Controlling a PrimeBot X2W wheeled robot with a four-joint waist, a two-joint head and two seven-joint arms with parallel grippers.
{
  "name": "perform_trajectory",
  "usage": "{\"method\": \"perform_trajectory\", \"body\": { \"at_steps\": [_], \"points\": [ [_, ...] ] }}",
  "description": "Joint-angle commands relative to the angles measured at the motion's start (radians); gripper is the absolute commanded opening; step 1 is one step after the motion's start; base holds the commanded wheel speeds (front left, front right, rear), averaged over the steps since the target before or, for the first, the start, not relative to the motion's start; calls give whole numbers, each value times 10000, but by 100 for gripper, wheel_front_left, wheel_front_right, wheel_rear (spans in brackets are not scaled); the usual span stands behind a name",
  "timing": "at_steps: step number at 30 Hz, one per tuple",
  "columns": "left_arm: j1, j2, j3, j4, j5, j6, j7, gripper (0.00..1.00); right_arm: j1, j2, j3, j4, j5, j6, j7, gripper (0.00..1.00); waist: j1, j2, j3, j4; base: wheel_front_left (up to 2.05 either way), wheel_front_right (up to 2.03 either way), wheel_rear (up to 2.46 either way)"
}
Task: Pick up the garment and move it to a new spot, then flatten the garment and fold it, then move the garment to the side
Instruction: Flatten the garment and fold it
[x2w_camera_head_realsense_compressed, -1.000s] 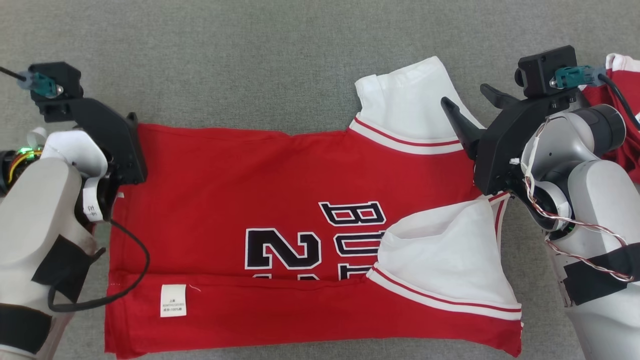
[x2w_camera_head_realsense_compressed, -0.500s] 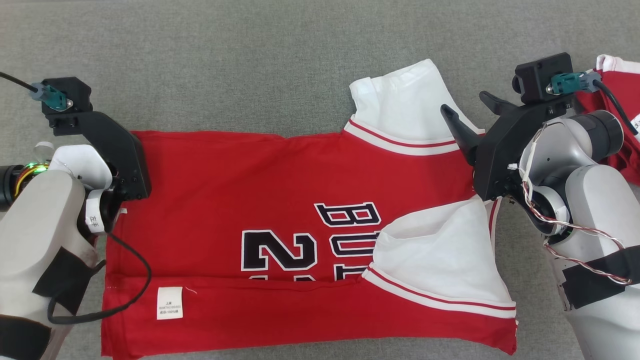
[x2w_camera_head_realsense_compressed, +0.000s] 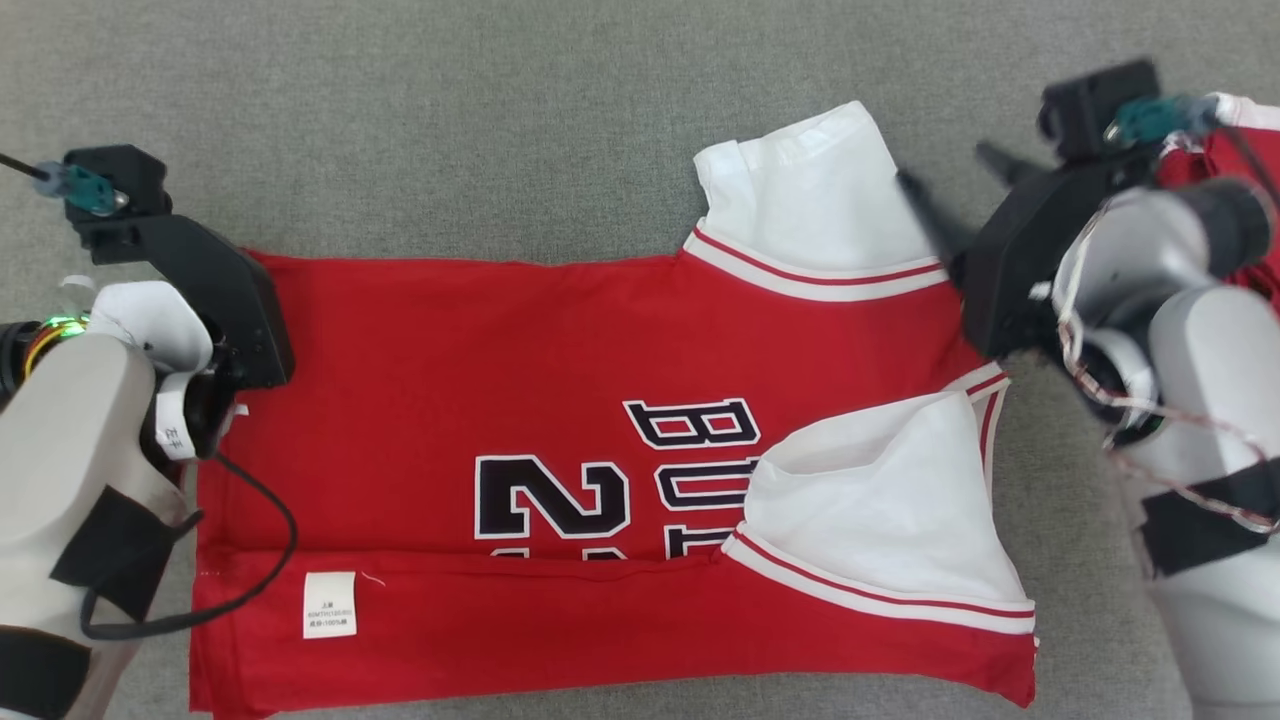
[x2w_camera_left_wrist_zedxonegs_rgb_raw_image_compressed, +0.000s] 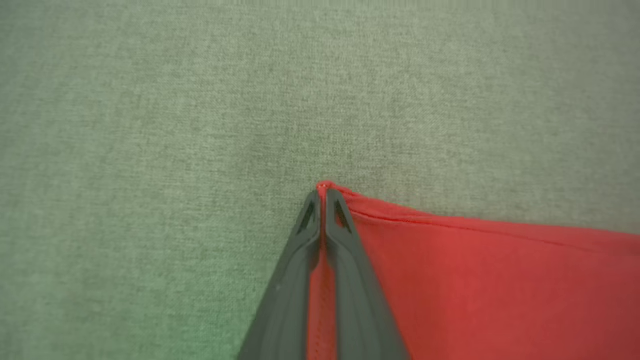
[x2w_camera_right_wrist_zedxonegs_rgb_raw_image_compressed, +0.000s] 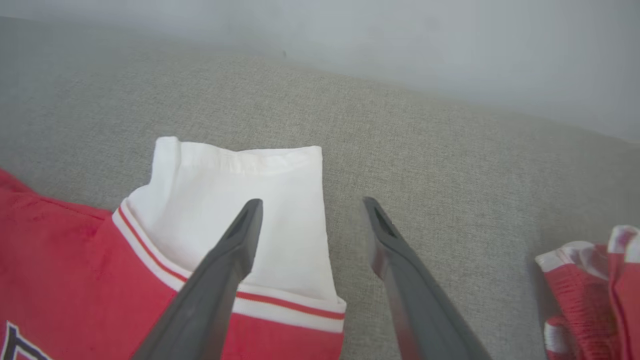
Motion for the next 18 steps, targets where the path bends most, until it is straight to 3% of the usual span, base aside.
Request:
{"method": "perform_trajectory", "body": {
  "at_steps": [1, 7, 18],
  "points": [
    [22, 44, 14, 91, -120, 8, -26, 0, -169, -49, -41, 21, -77, -25, 14, 100, 1, 0, 61, 12, 0, 0, 0],
    [-59, 362, 416, -502, -420, 22, -62, 0, -1392, 165, -723, 947, -948, -26, 548, 100, 1, 0, 454, 107, 0, 0, 0],
    [-73, 432, 531, -1296, -640, 154, 143, 0, -2848, 209, -411, 3060, -1276, -26, 697, 100, 1, 0, 991, 554, 0, 0, 0]
  ]
}}
